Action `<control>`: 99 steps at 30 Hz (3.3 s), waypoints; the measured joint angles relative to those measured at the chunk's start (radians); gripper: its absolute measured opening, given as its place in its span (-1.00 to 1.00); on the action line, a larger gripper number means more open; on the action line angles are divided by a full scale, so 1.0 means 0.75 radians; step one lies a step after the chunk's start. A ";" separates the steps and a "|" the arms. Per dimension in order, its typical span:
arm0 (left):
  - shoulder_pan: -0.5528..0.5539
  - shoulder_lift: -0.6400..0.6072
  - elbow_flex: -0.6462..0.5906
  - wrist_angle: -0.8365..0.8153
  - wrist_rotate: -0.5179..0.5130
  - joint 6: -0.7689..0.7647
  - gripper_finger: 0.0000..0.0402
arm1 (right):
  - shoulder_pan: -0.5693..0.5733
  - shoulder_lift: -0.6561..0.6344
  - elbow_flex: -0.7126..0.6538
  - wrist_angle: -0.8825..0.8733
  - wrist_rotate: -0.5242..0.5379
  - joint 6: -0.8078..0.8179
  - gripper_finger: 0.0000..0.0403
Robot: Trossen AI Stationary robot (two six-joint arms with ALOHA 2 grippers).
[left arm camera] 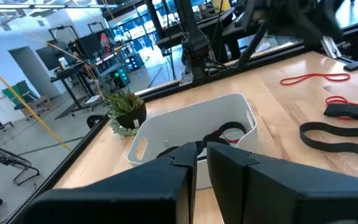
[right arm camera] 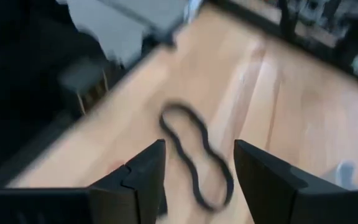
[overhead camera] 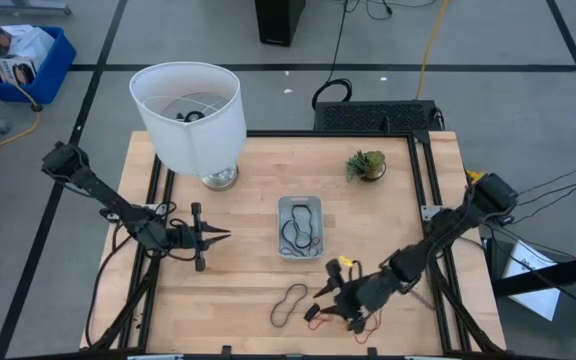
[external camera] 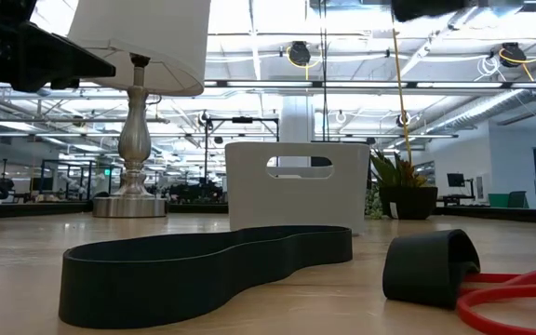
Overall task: Pick and place rubber bands into bin
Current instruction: Put the black rubber band into the gray bin
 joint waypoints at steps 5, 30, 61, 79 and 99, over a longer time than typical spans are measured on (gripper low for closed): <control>0.000 0.000 0.000 0.000 0.001 -0.005 -0.77 | -0.038 0.107 0.018 -0.019 -0.014 0.065 -0.02; 0.000 0.000 0.001 -0.032 0.001 -0.065 -0.77 | -0.116 0.388 0.016 0.165 -0.356 0.067 -0.05; 0.000 0.000 0.001 -0.073 0.003 -0.109 -0.77 | -0.199 0.006 0.015 0.077 -0.395 -0.071 -0.99; 0.000 0.000 0.000 -0.171 0.006 -0.163 -0.77 | -0.708 -0.028 -0.026 -0.100 -0.323 0.009 -0.99; 0.000 0.000 -0.001 -0.208 0.005 -0.205 -0.77 | -0.758 0.036 -0.030 -0.168 -0.480 0.147 -0.99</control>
